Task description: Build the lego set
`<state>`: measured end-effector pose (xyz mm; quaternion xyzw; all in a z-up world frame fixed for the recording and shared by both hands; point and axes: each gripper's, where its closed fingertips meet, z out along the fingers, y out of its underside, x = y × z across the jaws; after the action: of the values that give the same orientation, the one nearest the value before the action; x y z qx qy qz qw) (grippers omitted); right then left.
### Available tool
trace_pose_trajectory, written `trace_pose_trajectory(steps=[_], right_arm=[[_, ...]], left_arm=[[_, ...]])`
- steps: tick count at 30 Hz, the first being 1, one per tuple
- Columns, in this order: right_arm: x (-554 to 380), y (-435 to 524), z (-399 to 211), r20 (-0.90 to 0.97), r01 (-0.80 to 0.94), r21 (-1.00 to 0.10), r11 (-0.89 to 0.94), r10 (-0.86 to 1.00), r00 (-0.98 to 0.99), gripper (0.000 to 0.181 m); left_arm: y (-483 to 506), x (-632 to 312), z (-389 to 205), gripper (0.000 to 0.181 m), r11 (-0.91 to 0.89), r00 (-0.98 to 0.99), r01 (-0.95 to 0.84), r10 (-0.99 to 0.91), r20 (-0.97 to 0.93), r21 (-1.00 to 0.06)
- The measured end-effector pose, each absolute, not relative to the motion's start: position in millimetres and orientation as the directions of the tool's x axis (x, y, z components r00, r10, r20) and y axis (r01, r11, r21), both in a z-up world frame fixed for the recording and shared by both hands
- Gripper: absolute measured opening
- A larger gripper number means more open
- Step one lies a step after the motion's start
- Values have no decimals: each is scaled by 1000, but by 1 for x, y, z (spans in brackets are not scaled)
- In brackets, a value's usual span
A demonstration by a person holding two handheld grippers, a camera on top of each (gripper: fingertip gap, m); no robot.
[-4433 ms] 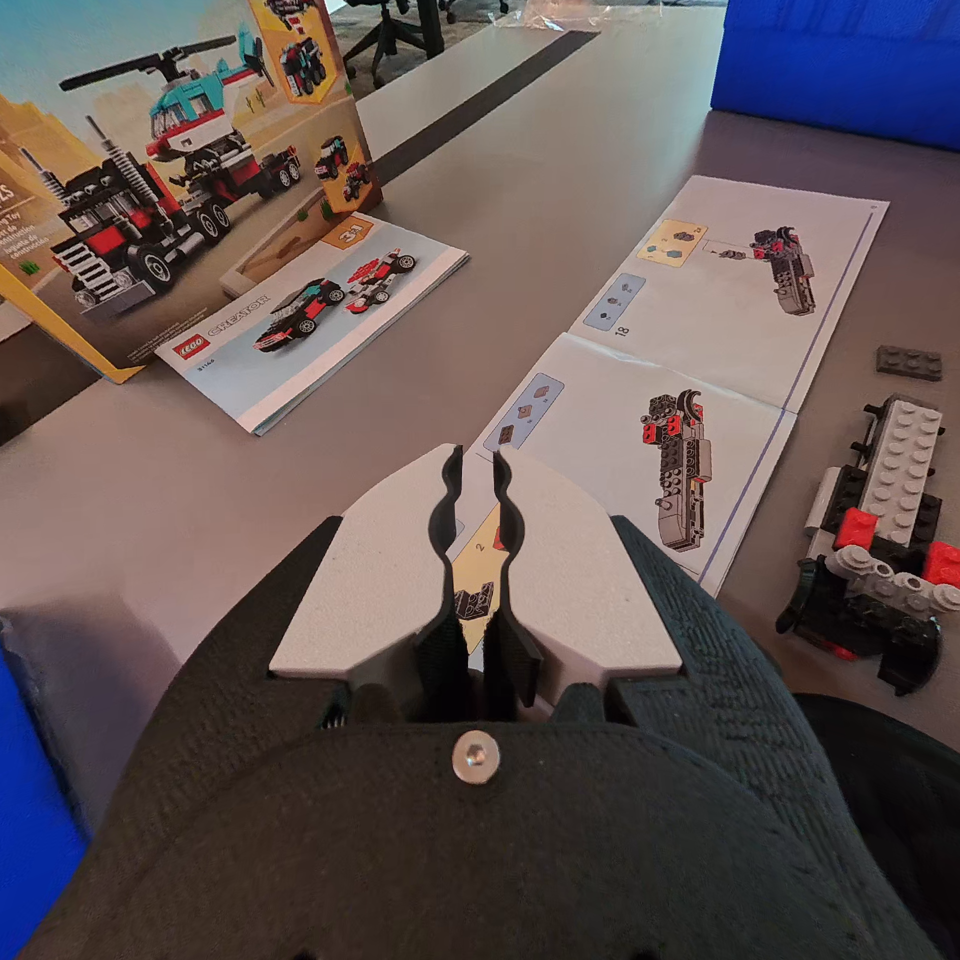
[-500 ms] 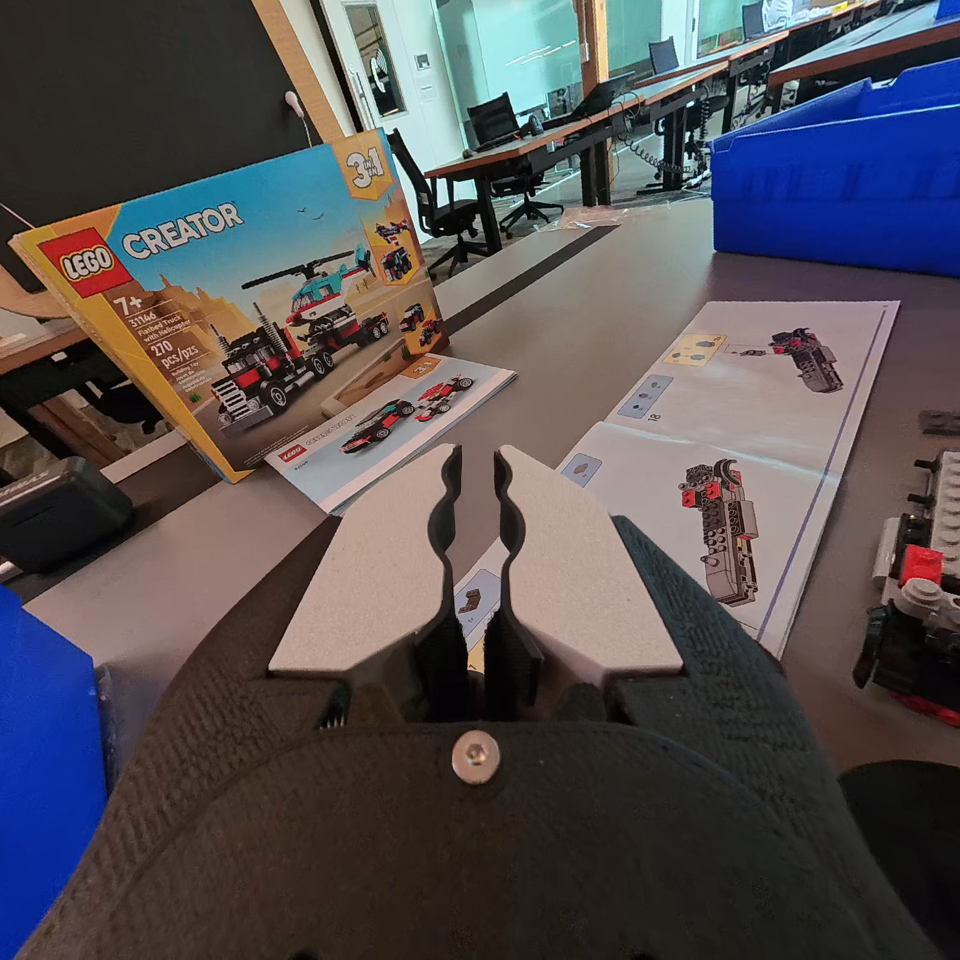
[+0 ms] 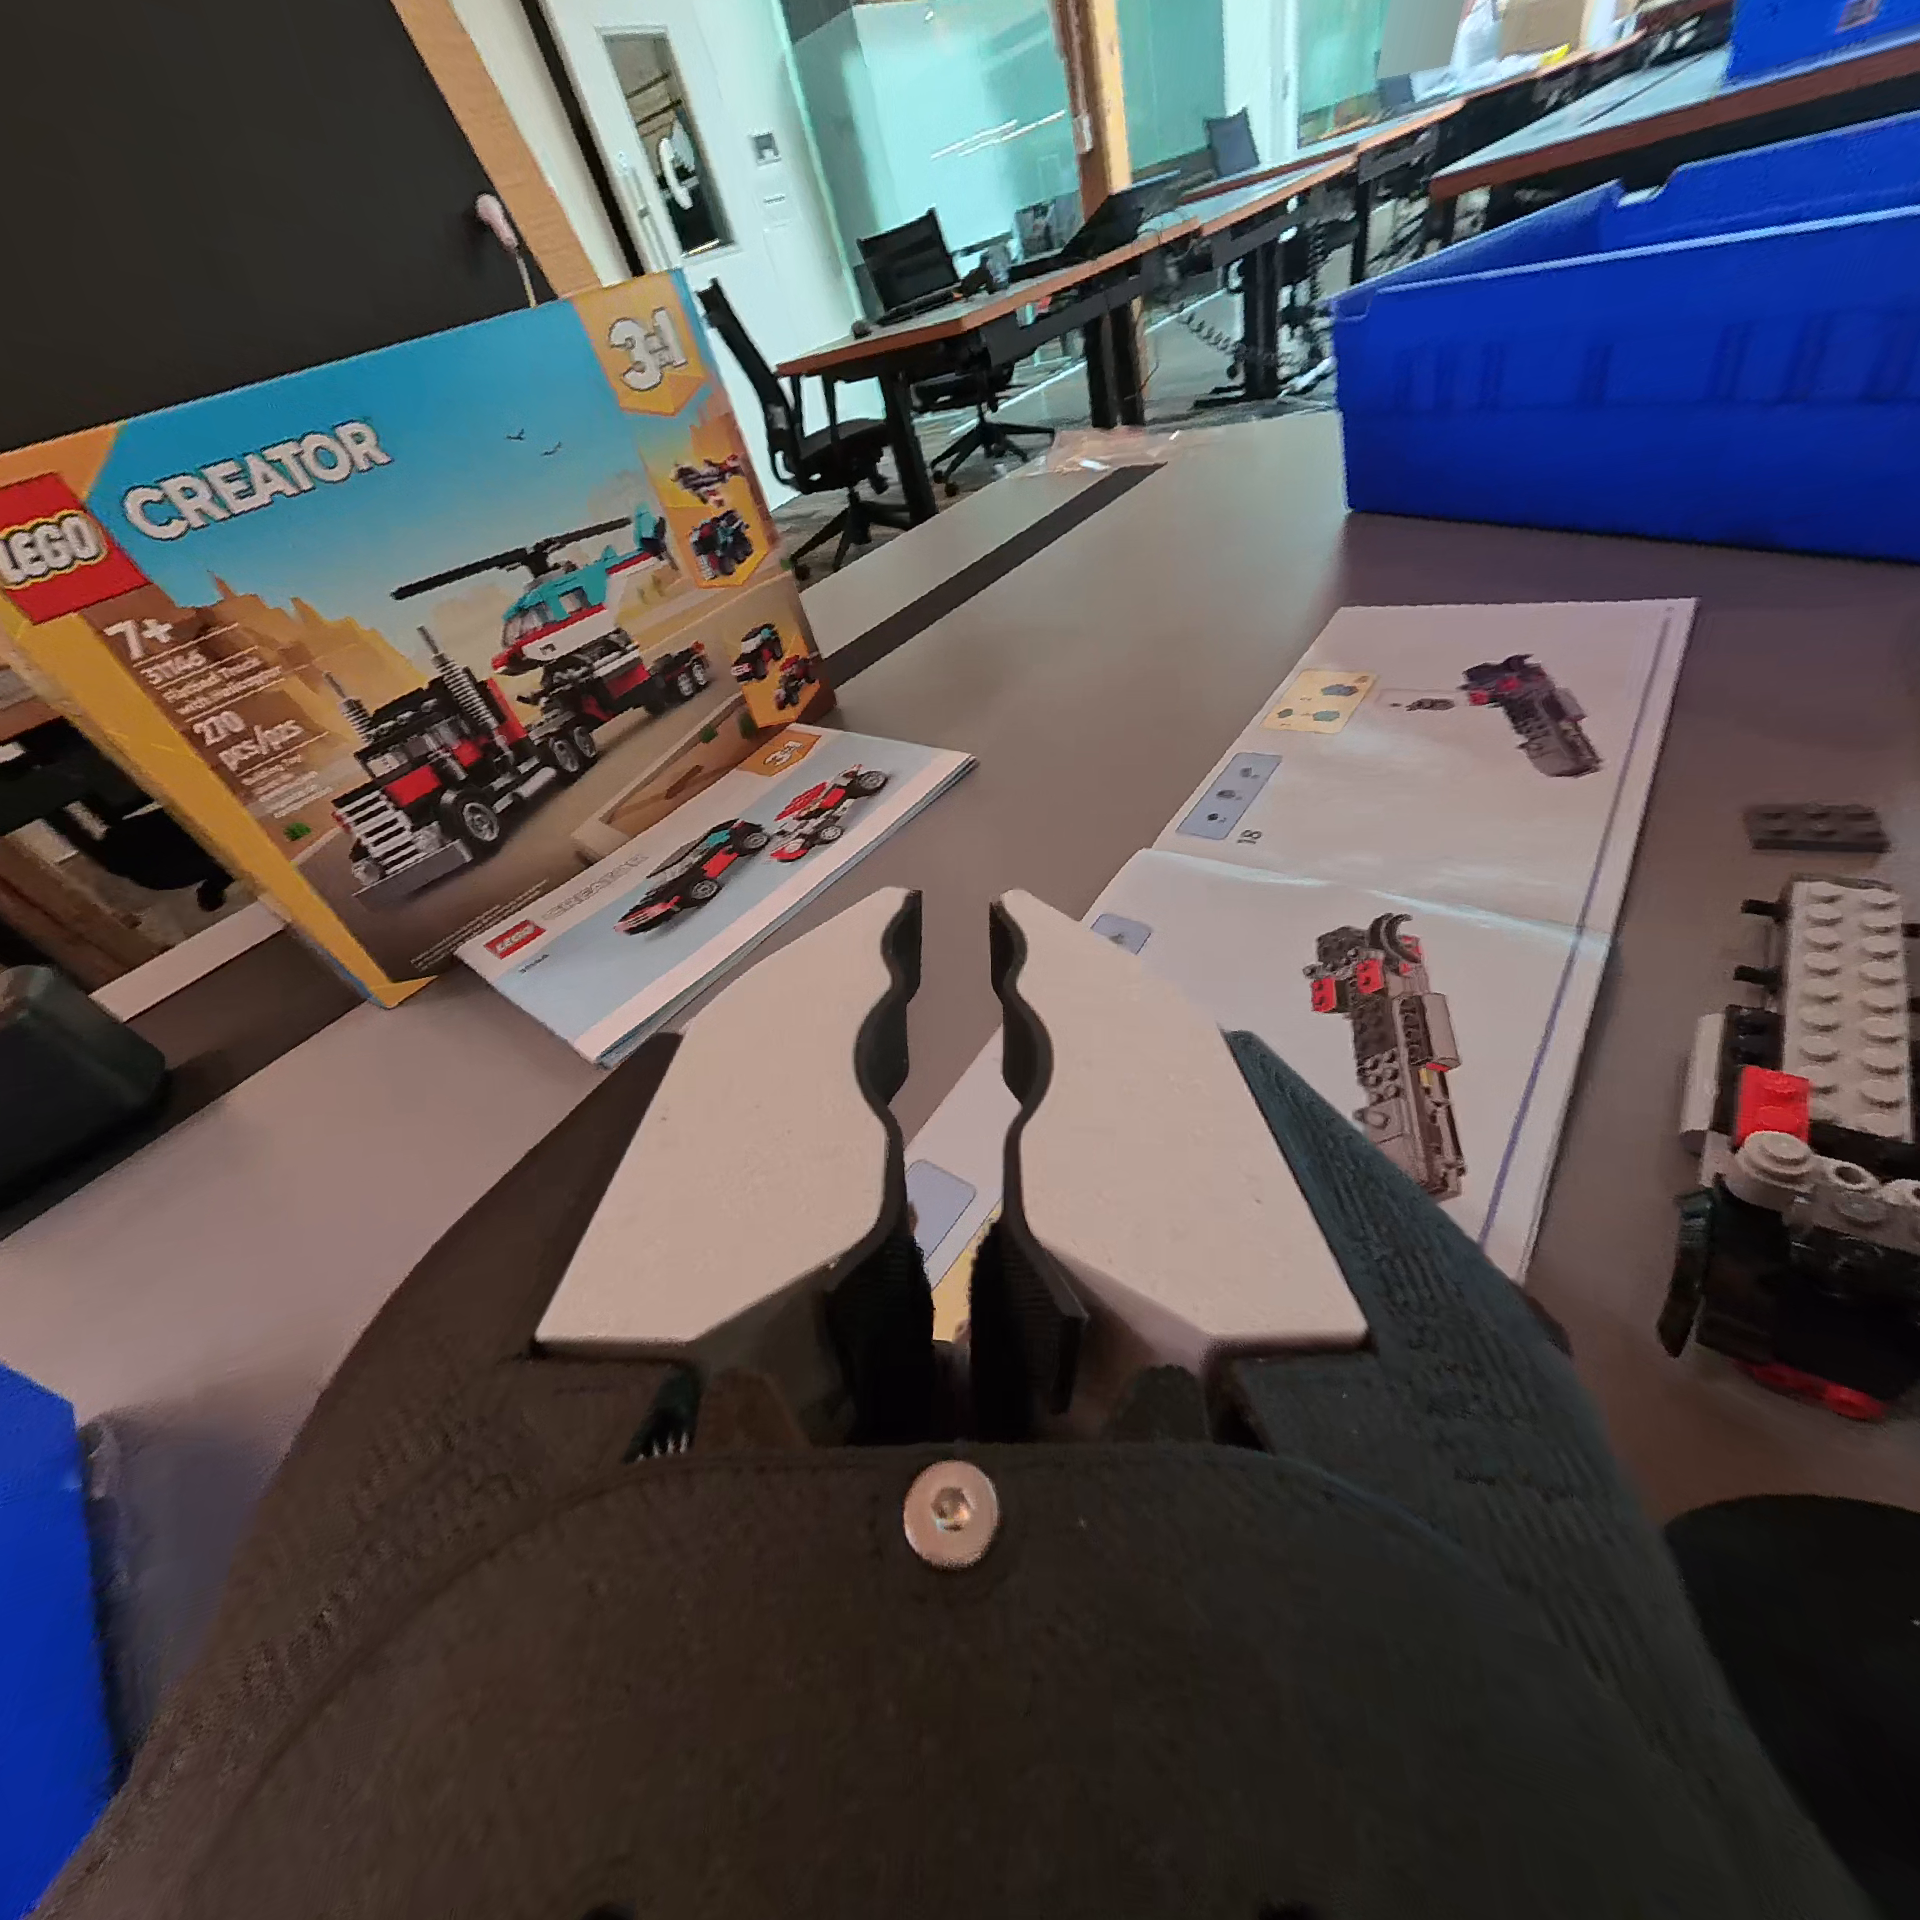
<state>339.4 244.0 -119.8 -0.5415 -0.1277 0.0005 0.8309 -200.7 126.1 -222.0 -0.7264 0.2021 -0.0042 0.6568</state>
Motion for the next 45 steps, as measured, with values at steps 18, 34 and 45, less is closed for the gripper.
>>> trace_pose_trajectory(steps=[18, 34, 45], right_arm=[[280, 239, -251, 74, 545, -573, -612, 624, 778, 14], [278, 238, -297, -87, 590, -290, -753, 635, 767, 6], [178, 223, -196, 50, 608, -746, -272, 887, 458, 5]], left_arm=[[125, -198, -213, 14, -16, 915, -245, -335, -226, -969], [121, -189, -208, 14, 7, 900, -268, -355, -253, -964], [122, -182, -205, 14, 4, 900, -255, -365, -239, -967]])
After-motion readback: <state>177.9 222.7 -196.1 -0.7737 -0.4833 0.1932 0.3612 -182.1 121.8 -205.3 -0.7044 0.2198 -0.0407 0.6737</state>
